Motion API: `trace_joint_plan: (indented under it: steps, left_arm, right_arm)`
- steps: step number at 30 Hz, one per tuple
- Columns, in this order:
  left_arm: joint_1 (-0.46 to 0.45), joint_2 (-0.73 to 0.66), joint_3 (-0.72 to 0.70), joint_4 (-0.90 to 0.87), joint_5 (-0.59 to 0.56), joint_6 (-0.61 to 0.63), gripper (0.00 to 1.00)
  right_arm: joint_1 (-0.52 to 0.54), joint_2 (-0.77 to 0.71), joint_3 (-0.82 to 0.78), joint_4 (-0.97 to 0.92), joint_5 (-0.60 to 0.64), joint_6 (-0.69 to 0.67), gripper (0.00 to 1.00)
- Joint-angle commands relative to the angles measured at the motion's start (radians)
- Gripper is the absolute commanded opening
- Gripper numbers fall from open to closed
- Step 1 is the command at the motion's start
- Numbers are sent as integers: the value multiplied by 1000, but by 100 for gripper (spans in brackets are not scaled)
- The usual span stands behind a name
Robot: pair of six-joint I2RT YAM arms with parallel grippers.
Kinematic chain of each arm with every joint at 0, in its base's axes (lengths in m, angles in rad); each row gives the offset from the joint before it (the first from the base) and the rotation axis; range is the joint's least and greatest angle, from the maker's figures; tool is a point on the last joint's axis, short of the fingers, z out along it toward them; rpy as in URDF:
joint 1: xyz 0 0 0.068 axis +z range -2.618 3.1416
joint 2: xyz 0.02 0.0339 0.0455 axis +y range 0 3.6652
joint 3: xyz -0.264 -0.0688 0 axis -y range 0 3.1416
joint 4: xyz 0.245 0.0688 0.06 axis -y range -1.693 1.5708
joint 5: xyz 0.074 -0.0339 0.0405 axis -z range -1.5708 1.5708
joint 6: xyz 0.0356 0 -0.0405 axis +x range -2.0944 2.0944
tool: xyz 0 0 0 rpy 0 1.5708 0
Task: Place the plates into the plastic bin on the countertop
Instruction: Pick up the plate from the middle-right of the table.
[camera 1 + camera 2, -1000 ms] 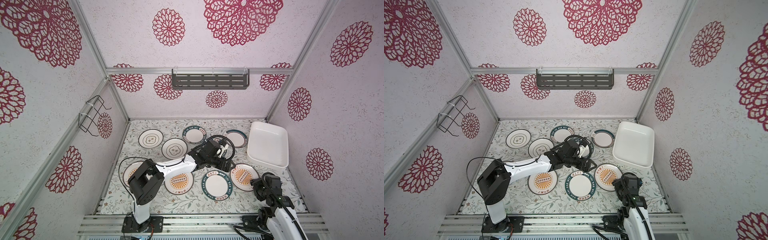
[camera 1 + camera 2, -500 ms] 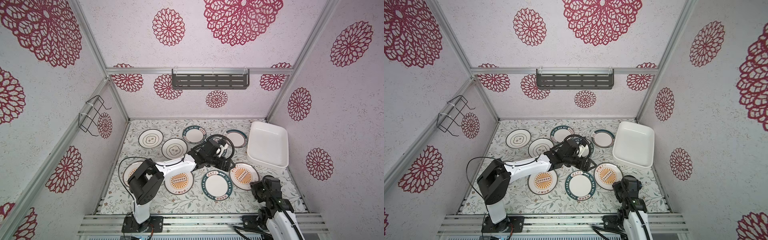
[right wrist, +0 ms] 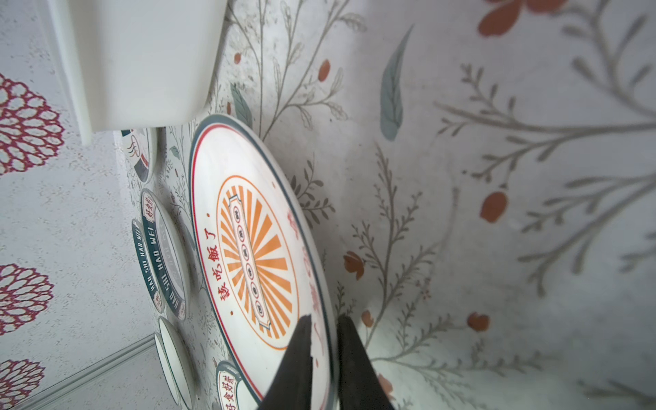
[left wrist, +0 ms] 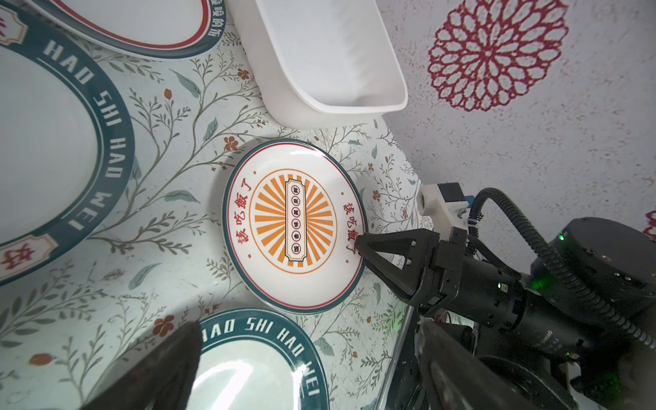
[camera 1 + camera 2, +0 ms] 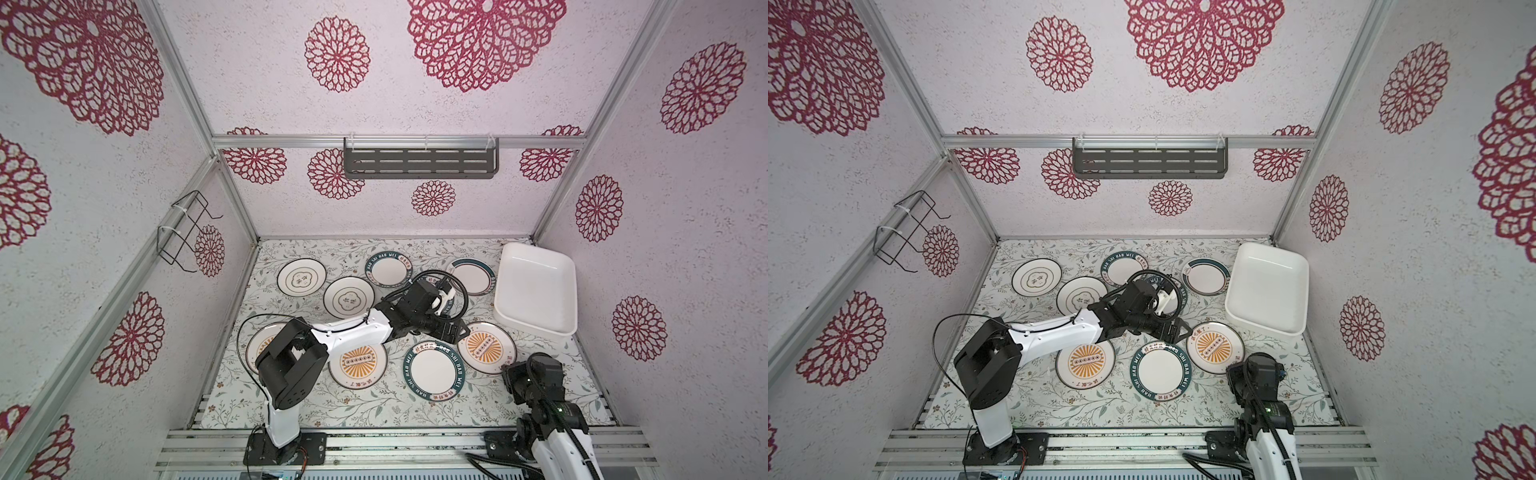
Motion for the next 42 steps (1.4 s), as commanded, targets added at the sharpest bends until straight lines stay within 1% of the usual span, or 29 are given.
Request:
trace_joint_plan:
  steps: [1, 5, 8, 19, 24, 32, 35, 37, 39, 42]
  left_arm:
    - [18, -8, -8, 23, 10, 0, 97]
    - [19, -8, -8, 20, 11, 1, 97]
    - [21, -10, -11, 20, 9, 0, 97]
    - [25, -2, -13, 23, 10, -5, 97]
    - [39, -2, -11, 20, 8, -19, 97]
    - [71, -19, -13, 7, -4, -19, 97]
    - [81, -32, -11, -6, -8, -13, 97]
    - [88, -44, -10, -24, -20, -8, 97]
    - [97, -64, -13, -41, -31, -1, 97]
    - [113, -95, -29, -43, -39, 0, 97]
  right_arm:
    - [-1, 0, 34, 15, 4, 5, 17]
    - [0, 28, 37, 61, -14, -11, 16]
    - [-1, 49, 44, 75, -15, -25, 9]
    - [0, 42, 87, 48, -7, -30, 0]
    - [0, 56, 129, 17, -34, -44, 0]
    - [0, 143, 250, -104, -122, -133, 0]
    - [2, 183, 285, -119, -172, -153, 0]
    - [7, 207, 306, -131, -183, -165, 0]
    - [13, 228, 328, -129, -191, -170, 0]
    - [49, 260, 359, -70, -203, -148, 0]
